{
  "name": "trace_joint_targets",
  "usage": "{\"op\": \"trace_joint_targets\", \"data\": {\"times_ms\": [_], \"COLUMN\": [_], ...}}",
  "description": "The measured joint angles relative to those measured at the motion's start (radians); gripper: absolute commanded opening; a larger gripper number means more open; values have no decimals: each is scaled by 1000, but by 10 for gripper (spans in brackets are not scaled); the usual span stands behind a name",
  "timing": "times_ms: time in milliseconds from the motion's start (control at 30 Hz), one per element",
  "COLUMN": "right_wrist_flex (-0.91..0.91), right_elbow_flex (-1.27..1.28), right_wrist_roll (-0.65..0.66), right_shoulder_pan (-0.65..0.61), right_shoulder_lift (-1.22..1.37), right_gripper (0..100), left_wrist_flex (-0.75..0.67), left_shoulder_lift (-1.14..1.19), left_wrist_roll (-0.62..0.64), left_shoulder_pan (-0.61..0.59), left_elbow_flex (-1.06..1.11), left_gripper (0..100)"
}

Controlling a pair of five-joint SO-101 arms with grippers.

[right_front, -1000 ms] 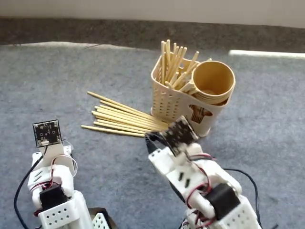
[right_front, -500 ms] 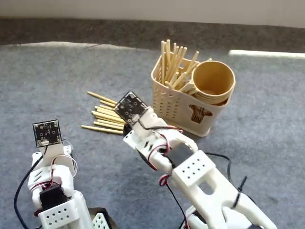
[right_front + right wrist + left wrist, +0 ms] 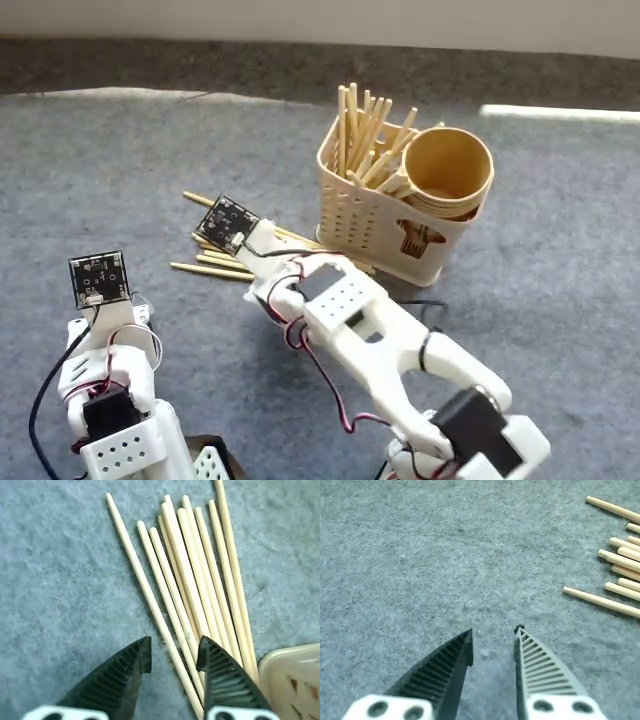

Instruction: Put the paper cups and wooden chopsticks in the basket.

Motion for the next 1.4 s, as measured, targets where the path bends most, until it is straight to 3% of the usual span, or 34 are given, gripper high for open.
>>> {"op": "trace_joint_targets", "data": {"times_ms": [567, 800, 1400], "right_wrist_flex": [-9, -18, 132], "right_elbow_flex": [-49, -54, -71], "right_wrist_roll": [2, 2, 3], "right_shoulder_pan": [-14, -9, -11], "right_shoulder_lift": [212, 221, 100], "right_gripper": [156, 31, 66], "left_wrist_flex": [0, 0, 0], "left_shoulder_lift": [0, 0, 0], "left_wrist_roll": [0, 0, 0], "left_shoulder_pan": [0, 0, 0], "left_elbow_flex": [0, 0, 0], "left_gripper": [142, 141, 141]}}
